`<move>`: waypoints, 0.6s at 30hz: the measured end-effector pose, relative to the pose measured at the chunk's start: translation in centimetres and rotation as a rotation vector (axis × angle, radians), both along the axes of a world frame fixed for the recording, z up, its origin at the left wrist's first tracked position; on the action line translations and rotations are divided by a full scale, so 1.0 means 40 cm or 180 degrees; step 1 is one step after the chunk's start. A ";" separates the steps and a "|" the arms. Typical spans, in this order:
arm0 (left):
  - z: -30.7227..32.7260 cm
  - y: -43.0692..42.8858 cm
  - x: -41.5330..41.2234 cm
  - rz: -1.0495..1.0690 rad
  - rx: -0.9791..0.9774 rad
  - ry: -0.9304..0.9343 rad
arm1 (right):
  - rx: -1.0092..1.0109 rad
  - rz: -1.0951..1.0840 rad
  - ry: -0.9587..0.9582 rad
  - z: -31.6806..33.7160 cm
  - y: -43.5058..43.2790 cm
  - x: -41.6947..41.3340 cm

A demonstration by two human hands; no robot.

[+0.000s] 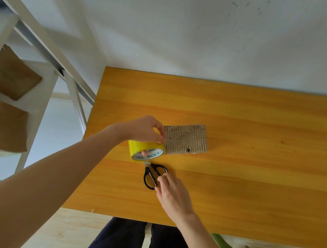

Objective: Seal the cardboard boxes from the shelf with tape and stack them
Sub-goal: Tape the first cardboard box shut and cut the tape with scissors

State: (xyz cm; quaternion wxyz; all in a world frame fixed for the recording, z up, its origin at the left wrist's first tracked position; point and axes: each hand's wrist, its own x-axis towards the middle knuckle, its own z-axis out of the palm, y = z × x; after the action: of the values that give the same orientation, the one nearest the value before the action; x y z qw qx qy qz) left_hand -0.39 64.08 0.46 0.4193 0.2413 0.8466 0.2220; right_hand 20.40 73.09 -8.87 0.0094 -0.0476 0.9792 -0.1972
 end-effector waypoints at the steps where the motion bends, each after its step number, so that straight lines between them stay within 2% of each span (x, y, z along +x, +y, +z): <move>1: 0.001 0.000 -0.002 -0.0024 0.0014 0.0029 | 0.0084 -0.0054 -0.0258 -0.001 -0.017 -0.009; 4: -0.005 -0.001 -0.009 -0.0064 0.0013 0.0011 | 0.0277 -0.0177 -0.0761 -0.015 -0.059 -0.040; 11: -0.010 0.005 -0.017 0.0016 -0.0329 0.0442 | 0.0413 -0.0392 -0.1056 -0.016 -0.083 -0.079; 15: -0.006 0.007 -0.024 -0.0115 -0.0600 0.0231 | 0.0369 -0.0386 -0.1277 -0.013 -0.050 -0.059; 18: 0.002 0.010 -0.027 -0.0091 -0.0681 0.0116 | 0.0281 -0.0354 -0.1198 0.003 -0.036 -0.052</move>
State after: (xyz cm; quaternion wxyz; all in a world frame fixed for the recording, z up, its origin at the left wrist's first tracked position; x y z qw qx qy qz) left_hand -1.48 64.46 0.54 0.4303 0.2112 0.8694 0.1200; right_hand 18.33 71.65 -8.76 0.1834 0.0446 0.9689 -0.1598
